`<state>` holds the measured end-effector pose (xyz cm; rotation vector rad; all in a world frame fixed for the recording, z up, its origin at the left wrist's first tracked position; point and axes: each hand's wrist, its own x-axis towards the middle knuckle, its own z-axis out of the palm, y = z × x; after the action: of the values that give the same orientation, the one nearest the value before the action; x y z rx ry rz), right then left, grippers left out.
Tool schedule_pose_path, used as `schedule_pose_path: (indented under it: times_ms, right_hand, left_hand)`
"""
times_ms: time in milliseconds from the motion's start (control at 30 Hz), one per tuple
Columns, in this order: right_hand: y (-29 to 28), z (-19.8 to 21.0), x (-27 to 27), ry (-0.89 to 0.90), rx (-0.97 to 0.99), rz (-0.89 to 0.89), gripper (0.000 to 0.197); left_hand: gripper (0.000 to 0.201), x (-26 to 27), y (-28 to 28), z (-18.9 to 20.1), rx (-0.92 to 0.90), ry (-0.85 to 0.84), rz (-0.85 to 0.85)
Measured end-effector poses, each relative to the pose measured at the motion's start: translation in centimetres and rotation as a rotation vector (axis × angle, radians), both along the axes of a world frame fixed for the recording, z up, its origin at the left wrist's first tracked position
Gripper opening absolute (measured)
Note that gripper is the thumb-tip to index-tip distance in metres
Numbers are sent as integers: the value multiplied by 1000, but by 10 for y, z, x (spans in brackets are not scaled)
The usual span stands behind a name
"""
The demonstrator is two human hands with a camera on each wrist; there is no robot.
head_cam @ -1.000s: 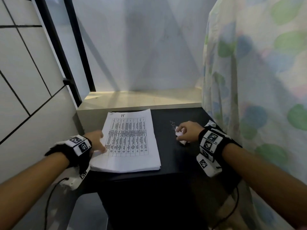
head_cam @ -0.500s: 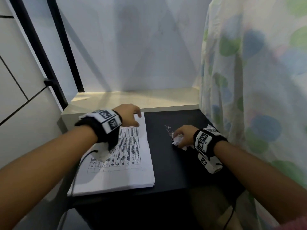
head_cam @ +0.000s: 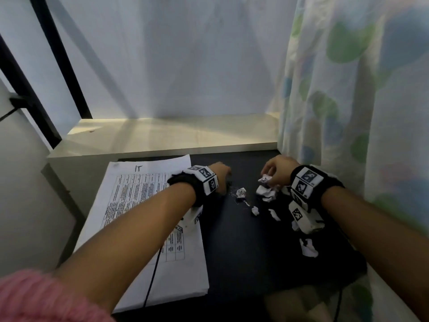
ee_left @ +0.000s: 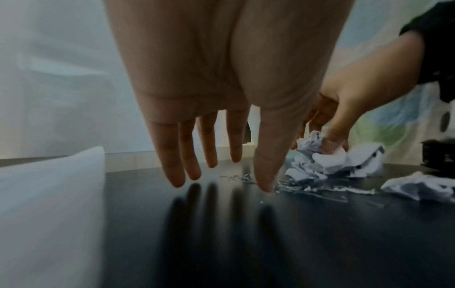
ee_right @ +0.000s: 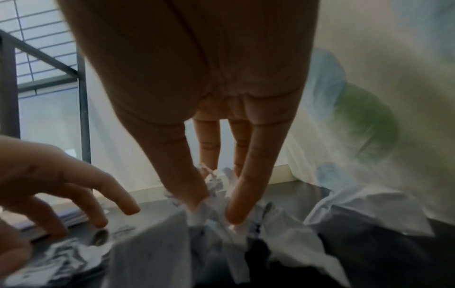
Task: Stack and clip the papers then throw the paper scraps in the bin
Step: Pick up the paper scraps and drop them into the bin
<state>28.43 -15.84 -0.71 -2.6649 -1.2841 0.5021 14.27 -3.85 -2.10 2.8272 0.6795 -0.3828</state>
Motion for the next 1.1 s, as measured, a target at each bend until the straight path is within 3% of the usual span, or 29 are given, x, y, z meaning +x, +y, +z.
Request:
schedule_pose_path:
  times_ms: [67, 233, 367, 433, 533, 733, 967, 1100]
  right_hand:
    - [7, -2, 1, -67, -47, 10, 33]
    - [15, -7, -13, -181, -111, 121, 51]
    - [11, -7, -41, -158, 61, 291, 37]
    - [10, -8, -56, -118, 4, 341, 30]
    - [12, -12, -63, -142, -66, 332, 25]
    - [8, 0, -43, -92, 122, 226, 15]
    - [7, -4, -19, -103, -5, 128, 27]
    - [0, 3, -20, -78, 96, 114, 28]
  left_hand:
    - [65, 5, 1, -2, -11, 25, -27]
    - [48, 2, 0, -4, -43, -5, -62]
    - [40, -4, -7, -6, -60, -2, -46]
    - [40, -6, -12, -7, -51, 0, -25]
    - [43, -8, -15, -9, -53, -20, -6]
    - [51, -8, -13, -10, -50, -56, 16]
    - [45, 5, -20, -7, -98, -51, -125]
    - [48, 2, -24, -12, -155, -78, -139]
